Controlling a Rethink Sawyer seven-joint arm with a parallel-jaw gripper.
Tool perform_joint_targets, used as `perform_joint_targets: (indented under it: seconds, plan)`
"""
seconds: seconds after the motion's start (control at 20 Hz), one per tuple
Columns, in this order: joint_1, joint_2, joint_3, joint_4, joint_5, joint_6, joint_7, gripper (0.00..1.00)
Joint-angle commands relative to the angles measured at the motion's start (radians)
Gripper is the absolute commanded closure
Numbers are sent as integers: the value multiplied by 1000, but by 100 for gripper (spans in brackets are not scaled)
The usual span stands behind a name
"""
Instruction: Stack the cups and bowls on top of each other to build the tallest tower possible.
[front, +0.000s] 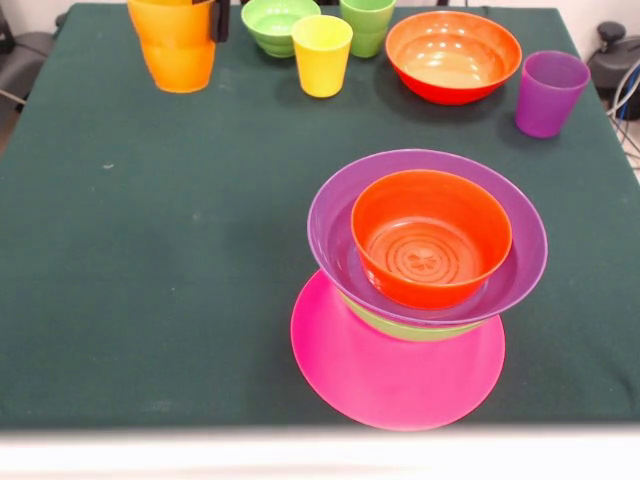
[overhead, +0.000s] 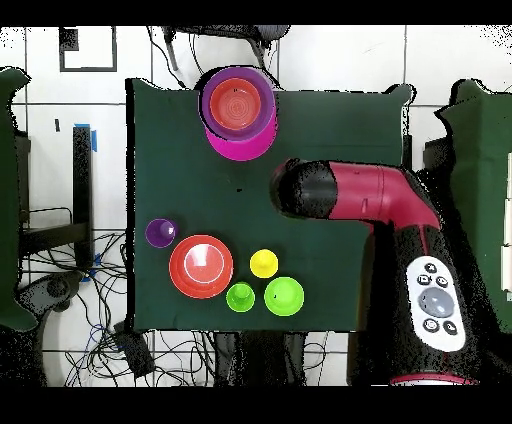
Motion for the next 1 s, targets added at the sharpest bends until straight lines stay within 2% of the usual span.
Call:
perform_joint_targets:
  seconds: [0.05,1.0]
  plan:
    - [65,24,116,-166,23,203,-104,100]
    - [233,224,116,-669,-19,523,-92,100]
